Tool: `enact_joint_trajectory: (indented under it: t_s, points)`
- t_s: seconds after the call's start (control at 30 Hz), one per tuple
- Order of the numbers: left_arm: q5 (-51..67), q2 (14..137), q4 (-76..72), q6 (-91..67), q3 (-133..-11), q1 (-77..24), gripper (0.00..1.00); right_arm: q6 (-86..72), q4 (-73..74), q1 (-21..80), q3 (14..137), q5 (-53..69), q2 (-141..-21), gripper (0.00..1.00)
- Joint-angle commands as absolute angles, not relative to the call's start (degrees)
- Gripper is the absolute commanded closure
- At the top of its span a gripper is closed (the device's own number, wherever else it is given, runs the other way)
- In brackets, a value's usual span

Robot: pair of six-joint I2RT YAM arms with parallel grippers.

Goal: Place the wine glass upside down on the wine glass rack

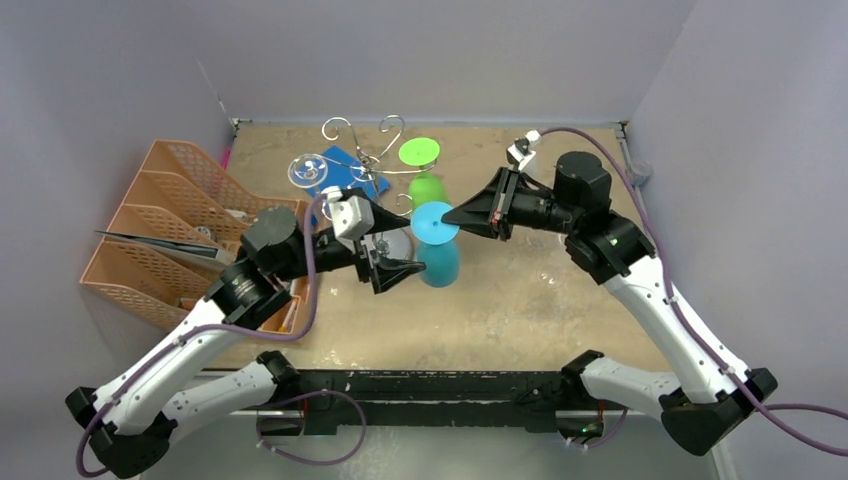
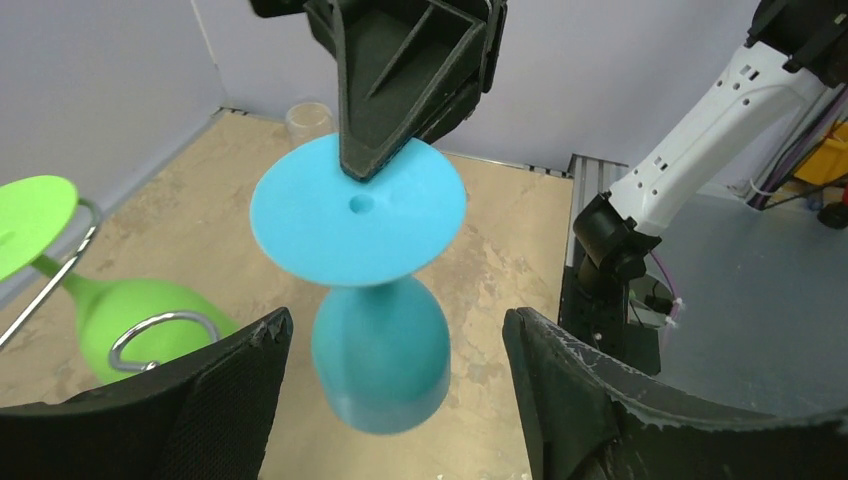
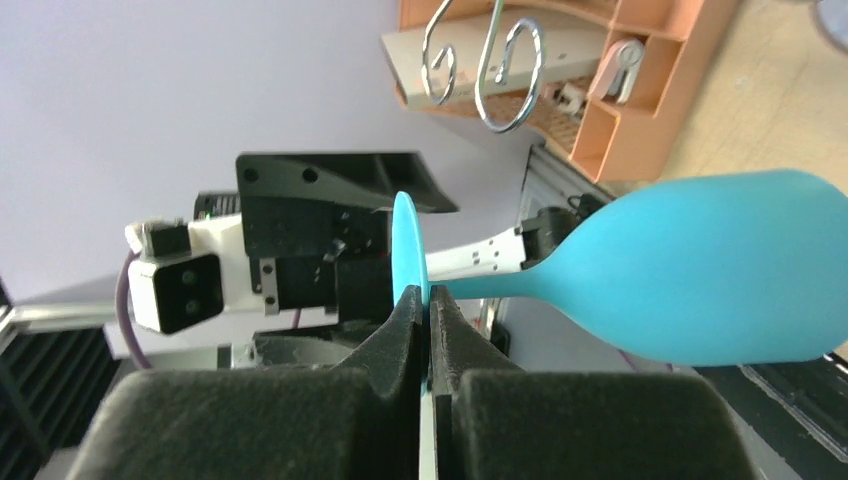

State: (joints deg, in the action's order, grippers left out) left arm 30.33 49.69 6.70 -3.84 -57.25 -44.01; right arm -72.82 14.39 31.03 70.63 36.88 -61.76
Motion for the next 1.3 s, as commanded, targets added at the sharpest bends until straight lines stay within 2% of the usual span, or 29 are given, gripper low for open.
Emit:
enact_joint_trajectory:
  t_s: [0.0,0.23,0.7,1.07,1.17,1.27]
  points:
    - [24.14,45.39,9.71,-5.9,-57.4,-44.11,0.24,-66.88,23.24,31.09,77.5,28.21,-59.62,1.0]
    - [14.53,41.64,12.01,-9.66,-61.09,-44.09,0.24,-57.58,32.76,31.11,83.64,11.87,-59.69,1.0]
    - [0.18,38.6,18.1,-14.43,-65.04,-44.07,0.24,-44.7,25.41,31.03,96.42,-3.09,-73.62,1.0]
    - [-16.88,34.7,23.24,-12.96,-65.92,-44.05,0.25,-38.58,15.32,31.05,110.73,-1.16,-91.89,1.0]
    - [-17.63,33.04,22.9,-11.49,-65.58,-44.11,0.25,-40.08,14.01,31.11,114.94,2.21,-97.08,1.0]
    - [-12.9,31.98,23.25,-7.65,-66.22,-44.06,0.25,-42.73,15.58,31.11,120.29,6.43,-102.35,1.0]
